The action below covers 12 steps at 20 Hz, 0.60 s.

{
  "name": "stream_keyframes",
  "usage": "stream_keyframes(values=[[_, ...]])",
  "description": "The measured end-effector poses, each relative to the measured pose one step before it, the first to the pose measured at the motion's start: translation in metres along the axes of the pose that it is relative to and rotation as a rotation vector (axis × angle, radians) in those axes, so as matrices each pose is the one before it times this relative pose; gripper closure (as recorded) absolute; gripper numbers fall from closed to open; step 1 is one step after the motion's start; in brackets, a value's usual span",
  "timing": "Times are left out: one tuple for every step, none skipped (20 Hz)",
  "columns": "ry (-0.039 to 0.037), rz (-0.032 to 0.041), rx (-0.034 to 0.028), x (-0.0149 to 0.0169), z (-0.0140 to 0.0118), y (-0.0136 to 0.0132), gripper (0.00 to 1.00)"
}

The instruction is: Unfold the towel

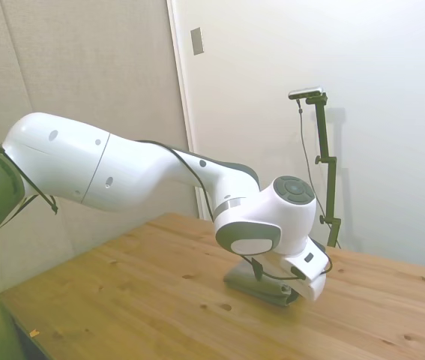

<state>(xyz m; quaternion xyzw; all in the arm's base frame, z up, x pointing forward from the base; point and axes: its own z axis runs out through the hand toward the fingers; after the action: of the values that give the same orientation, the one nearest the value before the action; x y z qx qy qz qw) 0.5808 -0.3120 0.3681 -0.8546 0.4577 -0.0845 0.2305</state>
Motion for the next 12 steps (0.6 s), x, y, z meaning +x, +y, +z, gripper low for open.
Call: stream_keyframes(values=[[-0.00505, 0.0009, 0.00554, 0.0005, -0.00102, -0.00082, 1.0], [-0.00351, -0.00057, 0.00271, 0.00051, -0.00141, -0.00024, 1.0], [-0.00678, -0.00106, 0.002, 0.00015, -0.00112, 0.00009, 1.0], [-0.00179, -0.00039, 0.00253, 0.00032, -0.00086, 0.00002, 1.0], [-0.00068, -0.00064, 0.00138, 0.00004, -0.00003, 0.00009, 1.0], [-0.00157, -0.00198, 0.00131, -0.00024, 0.00025, -0.00024, 1.0], [-0.0019, -0.00109, 0.00231, -0.00051, 0.00058, -0.00078, 1.0], [-0.00163, -0.0004, 0.00295, -0.00058, 0.00067, -0.00106, 1.0], [-0.00214, -0.00068, 0.00128, -0.00054, 0.00058, -0.00079, 1.0], [-0.00214, -0.00127, 0.0005, -0.00052, 0.00054, -0.00069, 1.0], [-0.00093, -0.00132, 0.00038, -0.00041, 0.00045, -0.00071, 1.0], [-0.0006, -0.00117, 0.00014, -0.00029, 0.00033, -0.00049, 1.0]])
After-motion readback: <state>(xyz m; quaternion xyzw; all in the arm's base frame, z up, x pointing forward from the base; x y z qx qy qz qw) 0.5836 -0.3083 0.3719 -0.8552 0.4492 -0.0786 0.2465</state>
